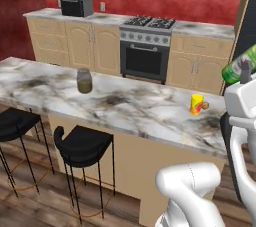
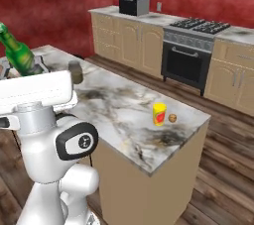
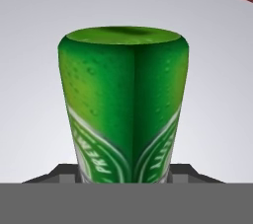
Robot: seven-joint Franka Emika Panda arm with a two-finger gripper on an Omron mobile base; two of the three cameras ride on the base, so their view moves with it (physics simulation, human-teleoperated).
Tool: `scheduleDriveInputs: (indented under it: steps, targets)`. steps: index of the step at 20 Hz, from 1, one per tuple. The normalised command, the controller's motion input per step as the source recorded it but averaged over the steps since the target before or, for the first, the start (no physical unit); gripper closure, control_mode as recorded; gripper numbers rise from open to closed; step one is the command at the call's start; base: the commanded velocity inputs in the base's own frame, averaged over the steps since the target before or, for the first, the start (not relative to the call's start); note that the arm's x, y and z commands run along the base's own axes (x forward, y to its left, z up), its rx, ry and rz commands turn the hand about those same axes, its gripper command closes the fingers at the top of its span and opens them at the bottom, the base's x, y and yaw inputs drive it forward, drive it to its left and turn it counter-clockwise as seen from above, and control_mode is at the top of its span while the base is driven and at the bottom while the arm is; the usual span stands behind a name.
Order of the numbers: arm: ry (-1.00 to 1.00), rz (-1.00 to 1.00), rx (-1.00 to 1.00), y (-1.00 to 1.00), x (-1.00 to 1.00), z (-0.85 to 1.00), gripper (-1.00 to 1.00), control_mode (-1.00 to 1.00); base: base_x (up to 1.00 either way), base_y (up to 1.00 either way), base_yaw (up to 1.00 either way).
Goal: Open the cabinet directly in front. Then move the beer and the cup to the dining counter with the jar on it.
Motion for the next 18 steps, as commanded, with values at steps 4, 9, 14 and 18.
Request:
scheduleDriveInputs:
  steps: [4,9,14,18]
  targets:
    - [0.0,0.0,0.0,0.0,0.0,0.0,1.0,1.0,0.13,0.41,-0.15]
    - [0.0,0.0,0.0,0.0,0.0,0.0,1.0,1.0,0.07,0.36,-0.15]
    - [0.0,0.0,0.0,0.0,0.0,0.0,1.0,1.0,0.16,0.32,-0.14]
    - [0.0,0.0,0.0,0.0,0.0,0.0,1.0,1.0,0.15,0.27,-0.14]
